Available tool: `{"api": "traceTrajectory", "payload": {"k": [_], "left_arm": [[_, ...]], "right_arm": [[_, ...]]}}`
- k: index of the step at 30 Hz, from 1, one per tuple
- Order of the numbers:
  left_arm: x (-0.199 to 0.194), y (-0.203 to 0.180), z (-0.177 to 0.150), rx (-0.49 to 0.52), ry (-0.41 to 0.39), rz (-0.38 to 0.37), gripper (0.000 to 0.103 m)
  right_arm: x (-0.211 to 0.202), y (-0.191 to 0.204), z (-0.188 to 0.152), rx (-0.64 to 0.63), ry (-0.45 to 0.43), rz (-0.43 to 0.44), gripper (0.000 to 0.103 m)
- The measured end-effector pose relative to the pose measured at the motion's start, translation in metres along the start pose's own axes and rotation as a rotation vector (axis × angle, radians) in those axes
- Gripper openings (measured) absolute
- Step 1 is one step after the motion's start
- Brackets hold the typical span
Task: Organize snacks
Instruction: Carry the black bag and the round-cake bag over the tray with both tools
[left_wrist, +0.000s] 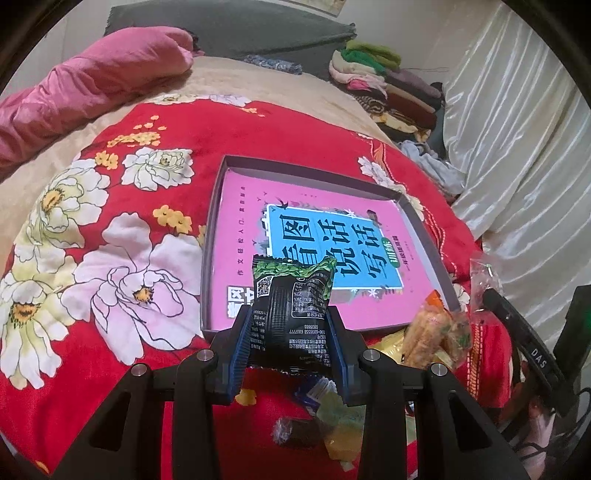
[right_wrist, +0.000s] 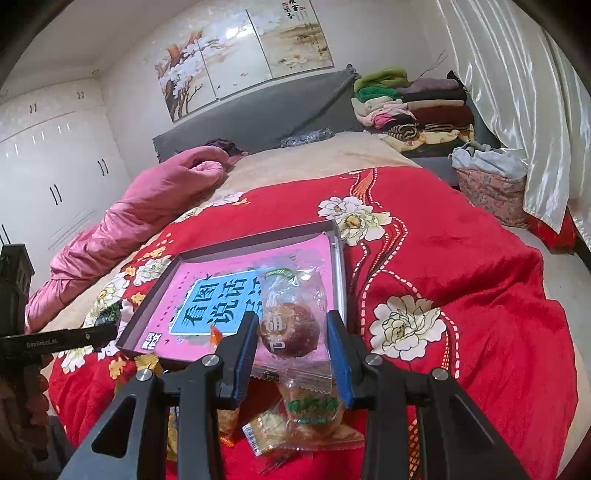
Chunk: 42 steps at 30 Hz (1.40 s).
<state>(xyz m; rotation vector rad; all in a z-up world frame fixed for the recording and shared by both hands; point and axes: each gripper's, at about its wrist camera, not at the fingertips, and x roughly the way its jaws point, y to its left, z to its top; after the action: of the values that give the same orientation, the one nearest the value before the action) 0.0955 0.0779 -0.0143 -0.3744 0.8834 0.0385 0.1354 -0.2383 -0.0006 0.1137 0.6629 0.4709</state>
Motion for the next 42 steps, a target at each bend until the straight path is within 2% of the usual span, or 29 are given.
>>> {"api": "traceTrajectory", "payload": {"k": [17,26,42], "left_arm": [[0.025,-0.003,0.007,0.014,0.016,0.04,0.04],[0.031,-0.004,0.012,0.029,0.009,0.071,0.04],[0.047,-0.003,0.013,0.033,0.022,0.098,0.04]], "right_arm": [[0.031,-0.006,0.01,-0.014,0.026,0.002,0.038],[0.042,-0.005,0.011,-0.016,0.046,0.038,0.038],[0.062,-0.008,0.004,0.0,0.126,0.058,0.038]]}}
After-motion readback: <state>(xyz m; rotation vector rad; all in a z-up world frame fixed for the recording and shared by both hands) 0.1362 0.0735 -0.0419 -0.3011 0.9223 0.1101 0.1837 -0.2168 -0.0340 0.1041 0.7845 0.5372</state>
